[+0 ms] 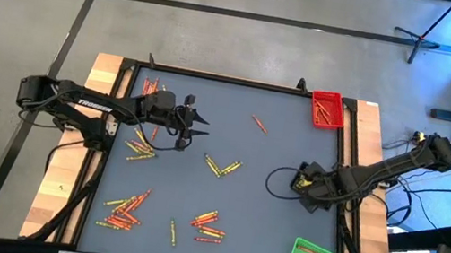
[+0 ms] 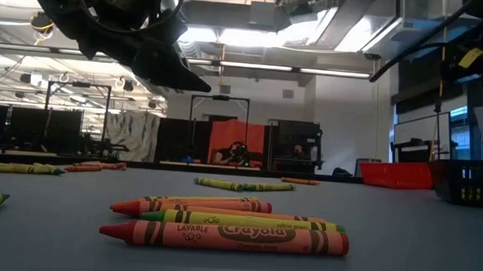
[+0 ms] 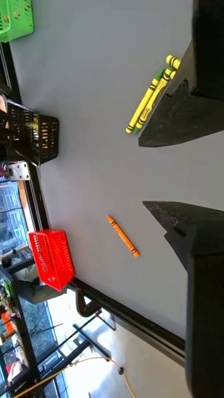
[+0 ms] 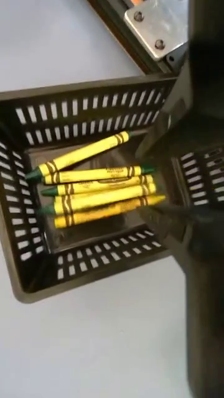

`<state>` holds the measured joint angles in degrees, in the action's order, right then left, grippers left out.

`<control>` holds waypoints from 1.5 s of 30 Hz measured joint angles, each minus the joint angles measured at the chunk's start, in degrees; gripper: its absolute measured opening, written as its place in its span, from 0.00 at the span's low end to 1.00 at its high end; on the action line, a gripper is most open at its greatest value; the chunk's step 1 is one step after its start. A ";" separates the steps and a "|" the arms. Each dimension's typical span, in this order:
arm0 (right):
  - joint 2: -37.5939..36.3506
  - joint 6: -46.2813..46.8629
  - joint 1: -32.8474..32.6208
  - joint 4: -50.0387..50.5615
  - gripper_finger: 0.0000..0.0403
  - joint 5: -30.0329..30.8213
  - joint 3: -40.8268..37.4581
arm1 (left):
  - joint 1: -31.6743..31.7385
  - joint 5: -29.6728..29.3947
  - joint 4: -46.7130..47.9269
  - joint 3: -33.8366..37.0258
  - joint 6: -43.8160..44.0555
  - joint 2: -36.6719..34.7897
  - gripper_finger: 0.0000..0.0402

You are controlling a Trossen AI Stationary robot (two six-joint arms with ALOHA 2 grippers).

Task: Sort crayons
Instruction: Put the green crayon into the black basket

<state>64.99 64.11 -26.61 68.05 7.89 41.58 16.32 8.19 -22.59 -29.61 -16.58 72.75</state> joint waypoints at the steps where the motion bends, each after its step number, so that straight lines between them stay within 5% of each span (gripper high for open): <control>1: 0.02 -0.09 0.00 0.80 0.36 -0.12 0.58 | 0.00 0.00 -0.01 0.00 0.00 0.00 0.34; 8: -0.04 -2.00 1.65 1.08 0.51 -0.10 7.82 | 0.00 0.00 -0.19 0.00 0.00 0.00 0.34; 14: 0.03 -19.97 3.54 -14.39 0.52 12.07 10.30 | 0.00 0.01 -0.20 0.00 0.02 0.00 0.34; 20: 2.47 -37.13 6.86 -31.37 0.52 15.22 10.30 | 0.00 0.00 -0.21 0.00 0.07 0.00 0.34; 26: 8.02 -48.09 11.66 -36.78 0.53 11.23 10.28 | 0.00 0.01 -0.24 0.00 0.15 0.00 0.34; 34: 19.52 -62.12 18.51 -49.62 0.52 -3.71 10.28 | 0.00 0.00 -0.26 0.00 0.15 0.00 0.34; 45: 31.15 -70.32 25.84 -60.45 0.52 -16.39 10.25 | 0.00 0.02 -0.22 0.00 0.13 0.00 0.34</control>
<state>96.14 -6.21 -0.78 7.60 -8.50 51.83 16.32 8.21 -22.81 -29.61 -16.45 72.75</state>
